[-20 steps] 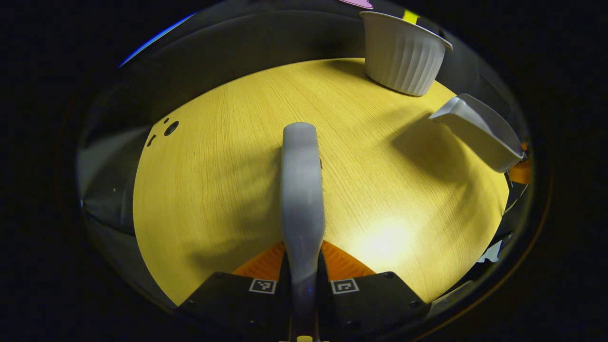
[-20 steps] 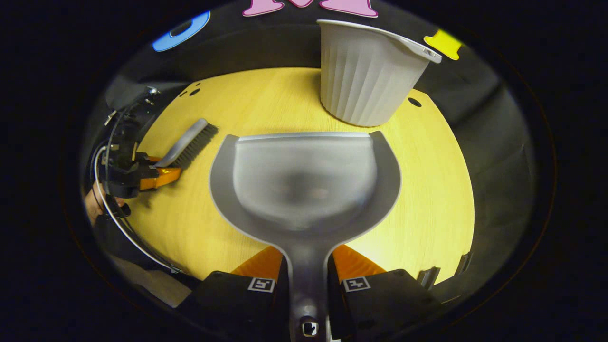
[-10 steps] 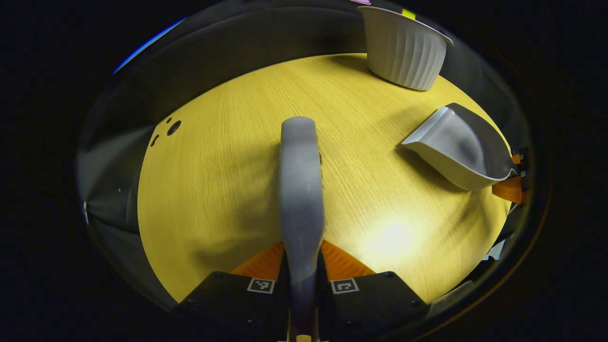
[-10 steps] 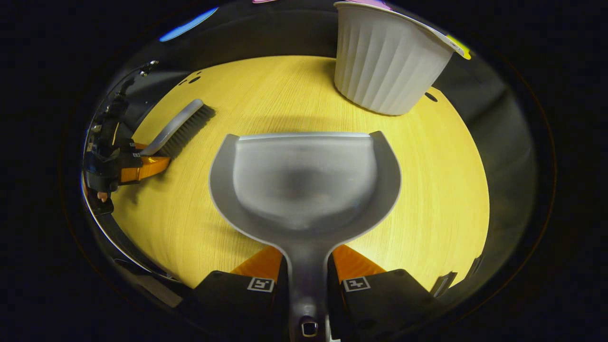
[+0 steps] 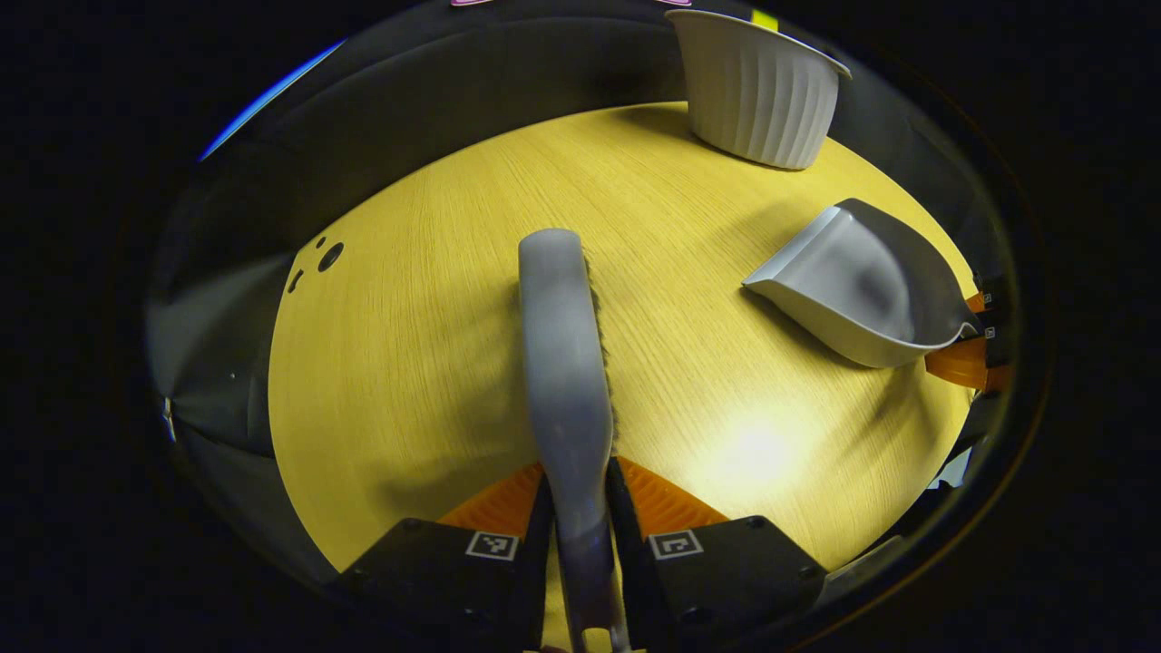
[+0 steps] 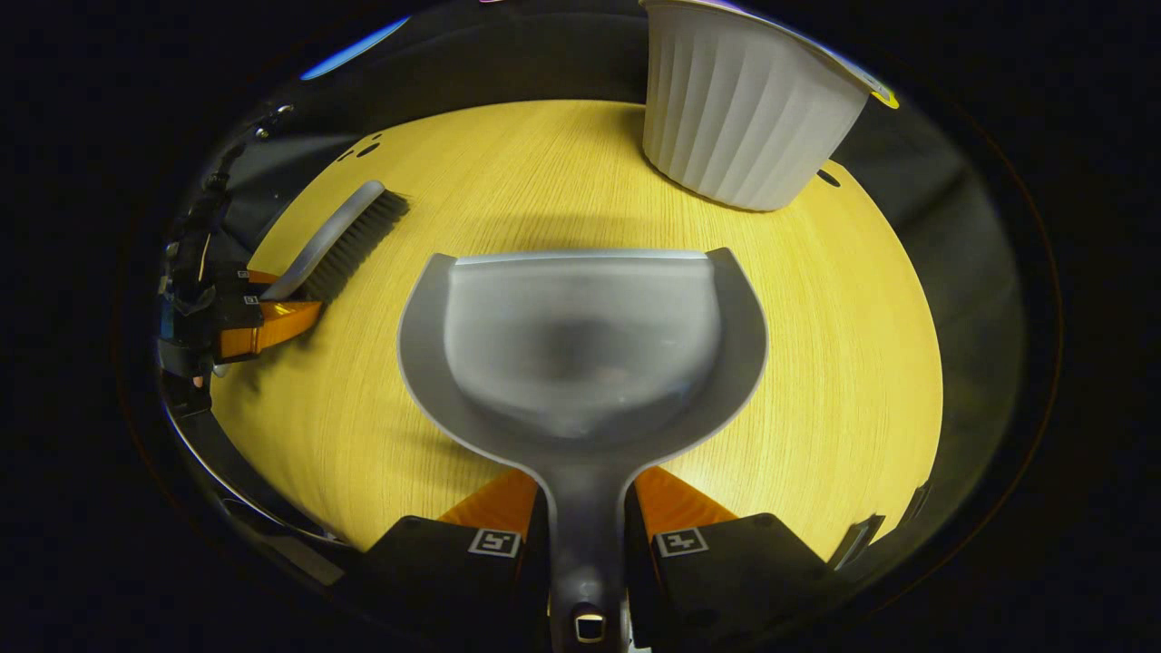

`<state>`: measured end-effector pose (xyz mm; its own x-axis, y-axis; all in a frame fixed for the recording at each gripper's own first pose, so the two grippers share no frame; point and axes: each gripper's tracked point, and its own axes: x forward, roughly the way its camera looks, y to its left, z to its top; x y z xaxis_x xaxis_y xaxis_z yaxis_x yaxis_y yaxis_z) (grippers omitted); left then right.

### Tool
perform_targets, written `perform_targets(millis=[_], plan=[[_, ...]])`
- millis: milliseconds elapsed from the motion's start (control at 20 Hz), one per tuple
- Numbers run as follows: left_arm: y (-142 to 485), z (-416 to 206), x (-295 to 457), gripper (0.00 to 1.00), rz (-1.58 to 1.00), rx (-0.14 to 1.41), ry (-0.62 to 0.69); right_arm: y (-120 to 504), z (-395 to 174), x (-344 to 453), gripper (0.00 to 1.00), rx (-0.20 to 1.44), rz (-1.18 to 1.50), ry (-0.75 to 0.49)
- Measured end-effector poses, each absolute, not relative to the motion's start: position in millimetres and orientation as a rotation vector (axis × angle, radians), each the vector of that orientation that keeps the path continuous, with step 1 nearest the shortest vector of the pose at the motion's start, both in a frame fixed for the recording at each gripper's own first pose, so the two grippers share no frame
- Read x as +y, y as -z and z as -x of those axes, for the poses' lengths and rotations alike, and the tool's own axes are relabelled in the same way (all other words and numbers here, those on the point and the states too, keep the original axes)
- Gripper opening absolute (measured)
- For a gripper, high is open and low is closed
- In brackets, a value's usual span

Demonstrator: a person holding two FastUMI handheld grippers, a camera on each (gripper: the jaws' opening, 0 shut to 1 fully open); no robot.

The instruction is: Pick up the small broom and dustpan from the desktop, sweep the trash into the dustpan with the broom, and then empty the trash into the garbage bin.

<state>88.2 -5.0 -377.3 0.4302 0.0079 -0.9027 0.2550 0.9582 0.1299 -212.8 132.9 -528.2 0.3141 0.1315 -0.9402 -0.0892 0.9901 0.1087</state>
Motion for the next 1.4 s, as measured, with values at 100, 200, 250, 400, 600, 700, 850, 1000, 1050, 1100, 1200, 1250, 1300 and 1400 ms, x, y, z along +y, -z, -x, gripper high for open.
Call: perform_targets(millis=[100,200,250,400,600,700,850,1000,1050,1100,1200,1250,1300,1400], plan=[[371.7,-90.2,-6.6,0.41,-0.281,1.093,0.162,526.3,214.3,137.0,0.4,1.244,-0.051,-0.157],[362.5,-89.7,-6.8,0.45,-0.296,1.08,0.166,524.3,217.1,135.5,0.41,1.241,-0.05,-0.159],[360.4,-88.9,-6.8,0.48,-0.299,1.07,0.168,522.8,219.8,135.0,0.41,1.245,-0.057,-0.157],[349.3,-84.0,-8.4,0.48,-0.289,1.045,0.173,507.8,227.8,133.5,0.42,1.238,-0.079,-0.151],[326.0,-77.5,-3.8,0.48,-0.271,0.986,0.175,473.3,231.4,128.0,0.42,1.184,-0.112,-0.133],[310.2,-76.4,-3.1,0.5,-0.25,0.946,0.168,452.4,230.1,126.4,0.42,1.144,-0.129,-0.124],[281.7,-79.9,-6.9,0.51,-0.19,0.851,0.167,413.9,219.8,130.0,0.42,1.033,-0.147,-0.12],[242.0,-80.6,-9.4,0.51,-0.139,0.729,0.163,370.3,204.2,136.5,0.42,0.879,-0.133,-0.142],[231.0,-81.5,-10.9,0.51,-0.119,0.695,0.158,355.5,199.0,138.1,0.42,0.826,-0.123,-0.15],[218.7,-81.4,-12.6,0.53,-0.098,0.663,0.15,340.9,194.3,138.4,0.42,0.774,-0.111,-0.156],[194.9,-81.5,-13.6,0.52,-0.063,0.6,0.126,311.3,186.1,135.9,0.42,0.675,-0.089,-0.159],[182.8,-80.8,-12.9,0.52,-0.053,0.569,0.107,299.3,183.4,132.1,0.42,0.637,-0.079,-0.154],[168.2,-80.2,-13.7,0.53,-0.04,0.535,0.092,289.0,181.0,129.1,0.43,0.608,-0.067,-0.15],[142.7,-75.2,-19.7,0.53,-0.021,0.473,0.077,269.7,178.3,122.4,0.42,0.555,-0.045,-0.135]])
